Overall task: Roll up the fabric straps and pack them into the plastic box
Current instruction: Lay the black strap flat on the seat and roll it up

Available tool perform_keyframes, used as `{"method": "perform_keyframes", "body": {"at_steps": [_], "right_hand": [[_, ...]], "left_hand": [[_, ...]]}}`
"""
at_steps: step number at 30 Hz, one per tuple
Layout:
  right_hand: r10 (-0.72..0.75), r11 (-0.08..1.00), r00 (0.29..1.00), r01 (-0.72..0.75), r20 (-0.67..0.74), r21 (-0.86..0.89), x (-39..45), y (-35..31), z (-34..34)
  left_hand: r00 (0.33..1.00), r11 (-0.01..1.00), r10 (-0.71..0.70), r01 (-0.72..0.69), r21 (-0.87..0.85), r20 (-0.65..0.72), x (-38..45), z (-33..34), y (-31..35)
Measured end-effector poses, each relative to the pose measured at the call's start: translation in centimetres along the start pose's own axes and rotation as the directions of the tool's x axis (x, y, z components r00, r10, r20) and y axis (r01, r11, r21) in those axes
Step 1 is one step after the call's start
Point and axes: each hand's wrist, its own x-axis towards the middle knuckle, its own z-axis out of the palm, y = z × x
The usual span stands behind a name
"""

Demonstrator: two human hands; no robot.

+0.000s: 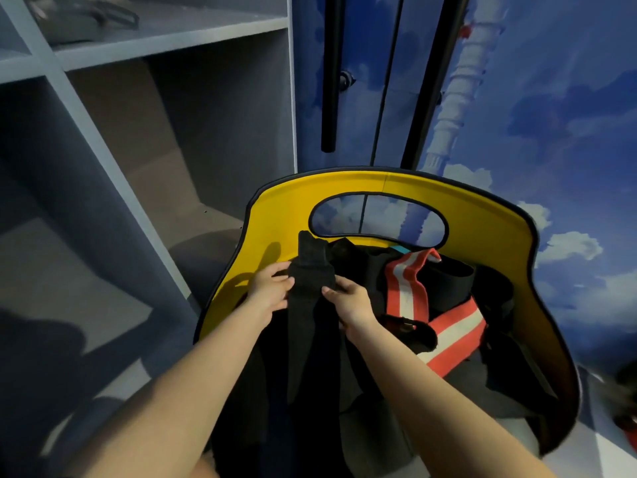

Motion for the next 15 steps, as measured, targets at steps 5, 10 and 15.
{"method": "perform_keyframes", "body": {"at_steps": [5,10,15], "right_hand": [[-0.054,0.995,0.997,0.050,-0.053,-0.084,4.0,-0.1,1.0],[-0.069,0.988,0.986,0.046,-0.155,-0.144,7.7,-0.5,0.9],[-0.041,0.949,0.980,-0.022,-0.192,-0.314,9.2,0.4,0.6]], "left_hand": [[1.000,0.998,0.014,-0.013,-0.056,0.028,3.4,0.5,-0.8],[0.994,0.992,0.084,-0.089,0.085,0.064,6.6,2.0,-1.0],[0.993,0.959,0.115,-0.111,0.261,0.001,8.8,3.7,-1.8]]}}
